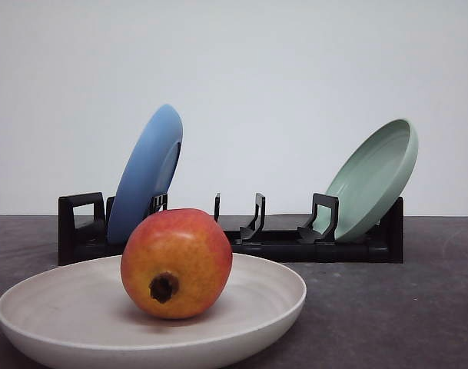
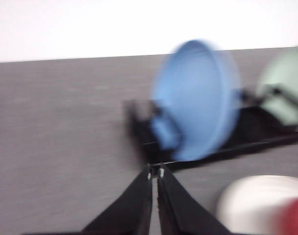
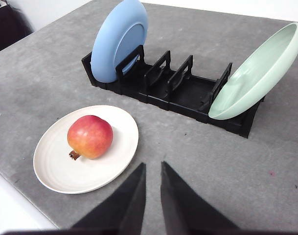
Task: Place pomegranate in white plate
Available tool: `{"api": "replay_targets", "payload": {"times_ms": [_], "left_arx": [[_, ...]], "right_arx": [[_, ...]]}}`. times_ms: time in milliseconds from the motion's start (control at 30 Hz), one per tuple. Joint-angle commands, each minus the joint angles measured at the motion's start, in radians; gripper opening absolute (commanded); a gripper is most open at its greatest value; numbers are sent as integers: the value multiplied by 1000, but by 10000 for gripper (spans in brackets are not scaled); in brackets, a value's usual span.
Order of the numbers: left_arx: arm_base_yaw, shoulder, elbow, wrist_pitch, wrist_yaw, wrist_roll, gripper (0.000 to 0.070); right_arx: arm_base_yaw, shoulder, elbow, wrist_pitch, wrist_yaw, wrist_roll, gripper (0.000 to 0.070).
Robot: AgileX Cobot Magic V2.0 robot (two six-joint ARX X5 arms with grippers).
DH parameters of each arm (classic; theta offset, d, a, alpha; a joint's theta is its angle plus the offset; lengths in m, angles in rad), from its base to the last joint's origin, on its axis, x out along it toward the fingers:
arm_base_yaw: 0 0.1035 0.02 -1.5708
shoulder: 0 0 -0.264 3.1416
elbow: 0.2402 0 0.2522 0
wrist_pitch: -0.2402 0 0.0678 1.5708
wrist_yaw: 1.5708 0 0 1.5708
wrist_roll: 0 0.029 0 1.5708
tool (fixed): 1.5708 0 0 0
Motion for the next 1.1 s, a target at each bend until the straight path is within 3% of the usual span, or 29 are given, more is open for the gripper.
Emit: {"api": "replay_targets", "payload": {"times_ms": [0, 133, 300, 533, 1067], "left_arx": [[71, -35, -74, 63, 6, 72, 0], [159, -131, -218, 180, 8, 71, 0], [203, -181, -314, 242, 21, 66, 0], [204, -181, -350, 231, 24, 2, 0], [204, -180, -350, 227, 25, 3, 0]], "right_arx": [[10, 4, 9, 11, 0, 8, 52], [10, 4, 9, 11, 0, 8, 52], [10, 4, 9, 11, 0, 8, 52], [10, 4, 9, 11, 0, 8, 52], [10, 4, 9, 11, 0, 8, 52]]}}
